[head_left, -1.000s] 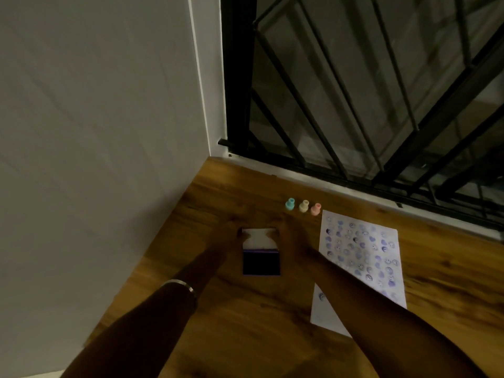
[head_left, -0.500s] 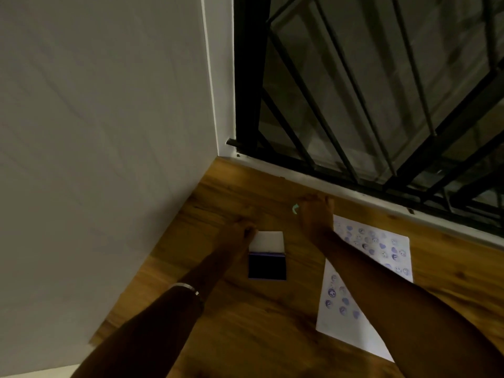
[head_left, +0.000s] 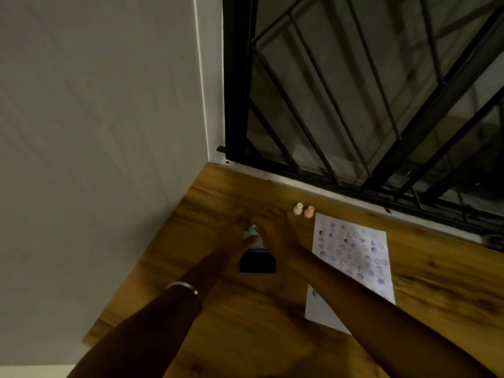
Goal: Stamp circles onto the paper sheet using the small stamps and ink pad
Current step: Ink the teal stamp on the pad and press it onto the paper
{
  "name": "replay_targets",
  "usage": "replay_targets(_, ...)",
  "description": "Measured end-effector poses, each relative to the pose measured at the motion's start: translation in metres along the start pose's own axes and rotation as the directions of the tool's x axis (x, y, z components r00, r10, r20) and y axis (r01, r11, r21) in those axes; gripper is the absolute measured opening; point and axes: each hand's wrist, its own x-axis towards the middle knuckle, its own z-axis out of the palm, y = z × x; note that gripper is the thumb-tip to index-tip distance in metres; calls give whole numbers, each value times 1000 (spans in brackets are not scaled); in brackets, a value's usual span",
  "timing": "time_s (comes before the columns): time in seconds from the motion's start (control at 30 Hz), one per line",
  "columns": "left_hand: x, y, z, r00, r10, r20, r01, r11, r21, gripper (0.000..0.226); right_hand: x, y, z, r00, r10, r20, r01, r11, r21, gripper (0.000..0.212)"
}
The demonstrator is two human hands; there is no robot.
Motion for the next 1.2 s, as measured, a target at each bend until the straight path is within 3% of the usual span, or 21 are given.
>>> replay_targets(0.17, -24, 5, 9, 1000, 2, -19, -3, 998, -55, 29, -31, -12, 0, 999, 10, -38, -7, 996, 87, 28)
replay_targets(0.4, -55, 3, 22, 1000, 3, 1, -3, 995, -97, 17, -60, -22, 9, 999, 35, 28, -40, 977, 209, 14)
replay_targets(0.6, -72, -2, 15, 994, -86, -68, 69, 971, -228, 24, -55, -23, -6, 998, 10, -55, 4, 969, 245, 7)
replay_targets(0.8, -83, -7, 4, 950, -250, -185, 196, 943, -267, 31, -64, -20, 6, 999, -4, 52, -2, 994, 113, 14)
replay_targets(0.93, -87, -13, 8, 941, -282, -186, 237, 943, -232, 35, -76, -19, 28, 992, 33, 122, -41, 997, 65, 30)
replay_targets(1.2, -84, -11, 15, 951, -228, -208, 205, 971, -125, 35, -71, -14, 34, 993, 62, 98, -77, 984, 161, 19)
